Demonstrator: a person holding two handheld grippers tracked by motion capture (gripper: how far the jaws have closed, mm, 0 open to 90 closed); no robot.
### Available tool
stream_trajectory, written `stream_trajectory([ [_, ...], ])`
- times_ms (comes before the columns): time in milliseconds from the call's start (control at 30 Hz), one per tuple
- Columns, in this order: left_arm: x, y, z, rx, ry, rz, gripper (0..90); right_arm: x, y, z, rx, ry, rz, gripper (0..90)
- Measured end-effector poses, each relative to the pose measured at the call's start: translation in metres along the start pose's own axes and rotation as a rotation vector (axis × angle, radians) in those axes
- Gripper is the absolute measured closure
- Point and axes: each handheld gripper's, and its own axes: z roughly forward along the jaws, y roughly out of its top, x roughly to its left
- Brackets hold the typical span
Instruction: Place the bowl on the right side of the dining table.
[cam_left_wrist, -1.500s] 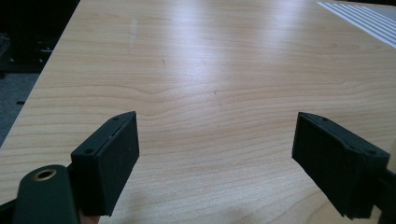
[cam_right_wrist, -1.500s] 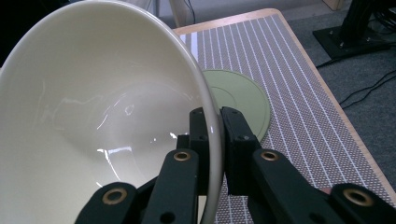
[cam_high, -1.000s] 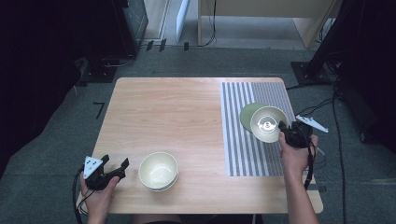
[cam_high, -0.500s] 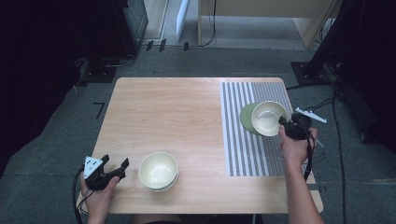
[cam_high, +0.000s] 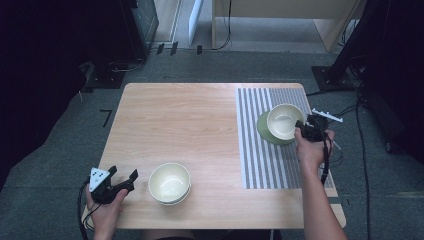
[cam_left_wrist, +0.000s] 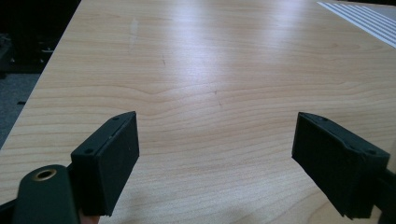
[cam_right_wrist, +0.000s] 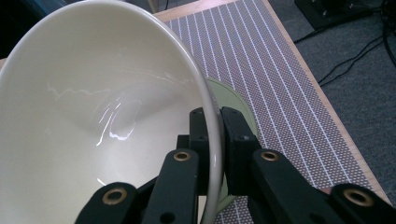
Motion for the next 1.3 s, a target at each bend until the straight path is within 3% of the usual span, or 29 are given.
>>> stream_trajectory([
  [300,-0.001,0.000,0.000,-0.005,0.004,0.005,14.2,-0.005,0.003,0.019,0.050,-0.035,0.039,84.5],
  [433,0.000,0.000,0.000,-0.004,0.004,0.004,14.2,-0.009,0.008,0.026,0.088,-0.038,0.091,84.5],
  [600,-0.001,0.000,-0.001,-0.005,0.006,0.007,14.2,-0.011,0.012,0.031,0.111,-0.054,0.099,84.4],
  [867,-0.001,0.000,-0.001,-0.005,0.005,0.006,14.2,-0.013,0.015,0.044,0.187,-0.043,0.176,84.5],
  [1300,0.000,0.000,-0.001,-0.007,0.003,0.002,14.2,-0.008,0.022,0.062,0.267,-0.049,0.248,84.4],
])
